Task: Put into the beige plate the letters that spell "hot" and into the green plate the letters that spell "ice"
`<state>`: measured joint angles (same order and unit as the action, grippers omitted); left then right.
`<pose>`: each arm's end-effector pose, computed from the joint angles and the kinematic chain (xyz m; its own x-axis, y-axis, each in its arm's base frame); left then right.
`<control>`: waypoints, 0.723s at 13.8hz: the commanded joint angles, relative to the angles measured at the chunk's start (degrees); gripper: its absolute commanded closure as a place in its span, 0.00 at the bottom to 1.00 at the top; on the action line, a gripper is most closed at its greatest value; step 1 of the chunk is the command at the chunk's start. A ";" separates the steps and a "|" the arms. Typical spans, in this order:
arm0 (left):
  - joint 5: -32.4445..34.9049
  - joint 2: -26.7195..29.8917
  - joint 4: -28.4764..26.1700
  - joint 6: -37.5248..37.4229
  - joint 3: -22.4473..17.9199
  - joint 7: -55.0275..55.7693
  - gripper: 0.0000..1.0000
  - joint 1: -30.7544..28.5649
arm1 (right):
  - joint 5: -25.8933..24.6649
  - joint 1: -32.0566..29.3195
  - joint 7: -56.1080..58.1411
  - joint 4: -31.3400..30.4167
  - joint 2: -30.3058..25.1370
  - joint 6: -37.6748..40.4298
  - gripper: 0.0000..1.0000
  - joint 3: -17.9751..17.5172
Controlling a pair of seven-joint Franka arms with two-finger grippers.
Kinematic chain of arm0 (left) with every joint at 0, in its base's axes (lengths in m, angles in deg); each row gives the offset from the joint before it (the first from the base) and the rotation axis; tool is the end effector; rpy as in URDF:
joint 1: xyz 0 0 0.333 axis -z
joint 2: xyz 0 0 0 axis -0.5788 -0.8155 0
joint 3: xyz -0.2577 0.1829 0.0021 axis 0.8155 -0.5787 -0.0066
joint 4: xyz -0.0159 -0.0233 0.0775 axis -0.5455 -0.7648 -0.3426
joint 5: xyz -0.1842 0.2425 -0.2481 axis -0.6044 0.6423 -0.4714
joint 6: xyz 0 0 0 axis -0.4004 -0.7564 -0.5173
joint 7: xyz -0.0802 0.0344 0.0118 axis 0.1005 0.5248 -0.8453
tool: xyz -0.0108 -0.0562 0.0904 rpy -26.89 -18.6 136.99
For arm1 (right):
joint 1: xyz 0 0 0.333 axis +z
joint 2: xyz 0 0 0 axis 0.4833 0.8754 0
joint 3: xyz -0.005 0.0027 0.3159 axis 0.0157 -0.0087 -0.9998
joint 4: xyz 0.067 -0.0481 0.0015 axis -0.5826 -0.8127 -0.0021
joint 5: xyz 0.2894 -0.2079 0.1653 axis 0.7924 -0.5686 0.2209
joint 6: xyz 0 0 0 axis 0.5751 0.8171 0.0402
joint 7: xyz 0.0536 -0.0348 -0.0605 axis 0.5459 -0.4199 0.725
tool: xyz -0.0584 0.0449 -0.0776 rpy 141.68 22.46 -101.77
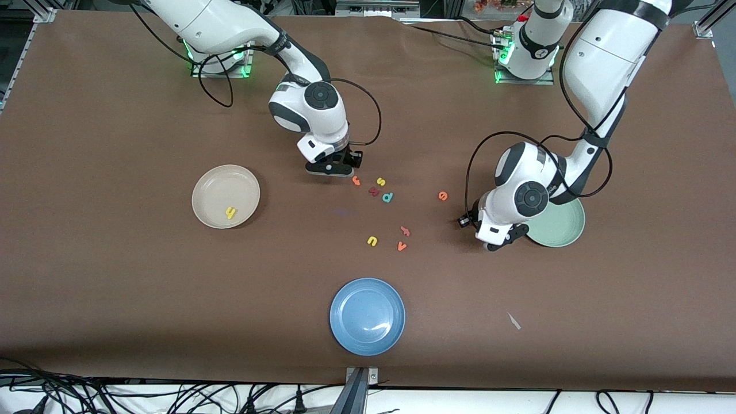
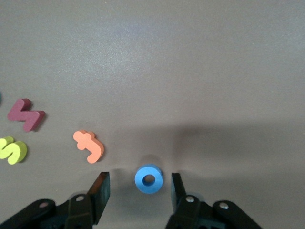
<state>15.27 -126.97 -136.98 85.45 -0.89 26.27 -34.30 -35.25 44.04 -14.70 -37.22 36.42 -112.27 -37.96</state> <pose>0.5872 -0.2073 0.1714 0.8482 0.4760 -0.2323 0.4899 -0.8718 0.0026 0.4132 0.4370 0.1844 0.9938 -0.1010 0.0462 -0.0990 -0.9942 -0.0424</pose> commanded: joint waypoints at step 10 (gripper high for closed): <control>0.86 9.73 3.54 -21.98 -0.07 -16.26 1.00 -6.41 | -2.85 0.51 -1.49 -0.28 1.26 -0.06 0.59 0.29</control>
<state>15.47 -121.73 -133.03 69.55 -1.17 16.59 -37.87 -36.51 44.07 -14.70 -37.68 37.35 -112.10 -37.95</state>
